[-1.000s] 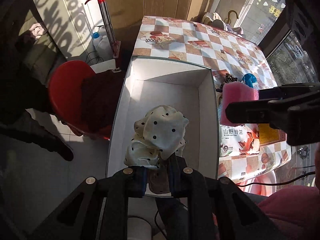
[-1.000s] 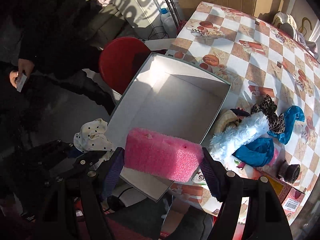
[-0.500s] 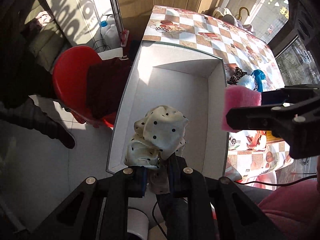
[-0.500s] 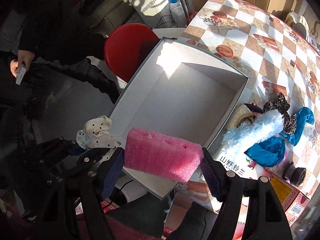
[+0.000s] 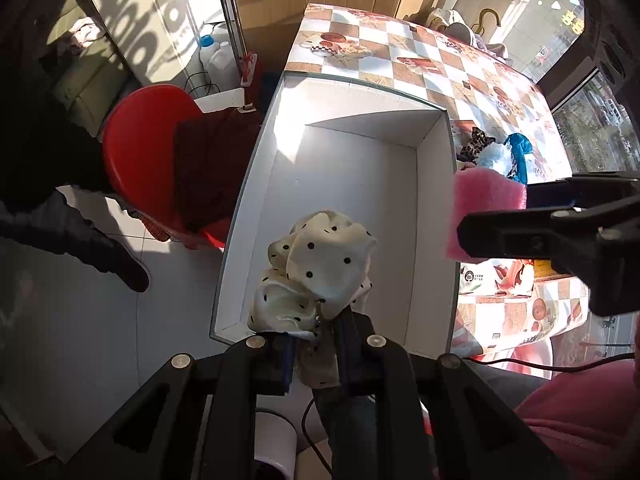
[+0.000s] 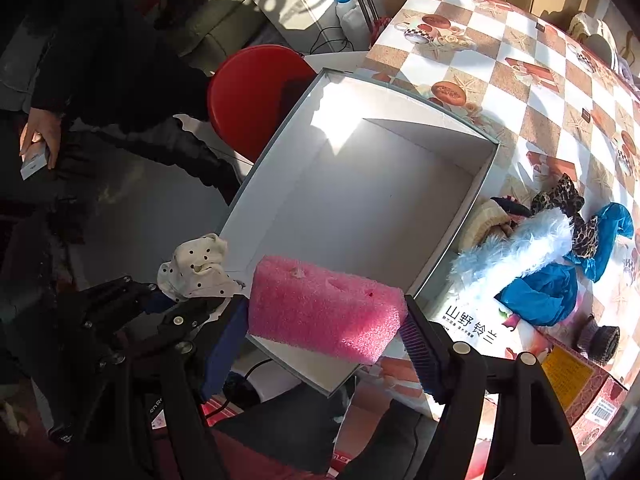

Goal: Organize soft objects
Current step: 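Carry the scrunchie and pink sponge with both tools over the white box, then open both tools to drop the scrunchie and sponge into the box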

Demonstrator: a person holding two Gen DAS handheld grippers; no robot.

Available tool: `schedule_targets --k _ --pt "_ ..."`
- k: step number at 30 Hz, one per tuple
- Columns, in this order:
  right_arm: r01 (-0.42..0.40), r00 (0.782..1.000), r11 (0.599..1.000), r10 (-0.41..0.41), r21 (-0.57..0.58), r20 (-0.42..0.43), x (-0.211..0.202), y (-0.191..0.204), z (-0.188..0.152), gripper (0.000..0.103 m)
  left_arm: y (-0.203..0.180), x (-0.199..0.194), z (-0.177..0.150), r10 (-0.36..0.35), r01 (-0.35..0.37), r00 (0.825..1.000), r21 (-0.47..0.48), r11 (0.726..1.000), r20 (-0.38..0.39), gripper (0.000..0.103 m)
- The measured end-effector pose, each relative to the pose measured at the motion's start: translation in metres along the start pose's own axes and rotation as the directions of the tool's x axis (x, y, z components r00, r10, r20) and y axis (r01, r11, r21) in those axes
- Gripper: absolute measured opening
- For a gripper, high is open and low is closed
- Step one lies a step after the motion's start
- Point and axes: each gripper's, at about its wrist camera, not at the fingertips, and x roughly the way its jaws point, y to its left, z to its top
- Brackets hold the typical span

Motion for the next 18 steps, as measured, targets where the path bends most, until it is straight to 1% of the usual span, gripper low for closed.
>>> schedule_targets --k 10,18 --pt "-0.01 1.0 1.0 0.01 0.022 -0.011 0.004 -0.004 -0.001 0.076 0.002 0.008 0.001 -0.011 0.011 1.0 -0.008 1.0 -0.029 0.019" --pt "-0.015 1.0 1.0 0.016 0.026 -0.013 0.006 -0.005 0.001 0.076 -0.002 0.011 0.003 -0.007 0.008 0.999 0.014 1.0 -0.034 0.02"
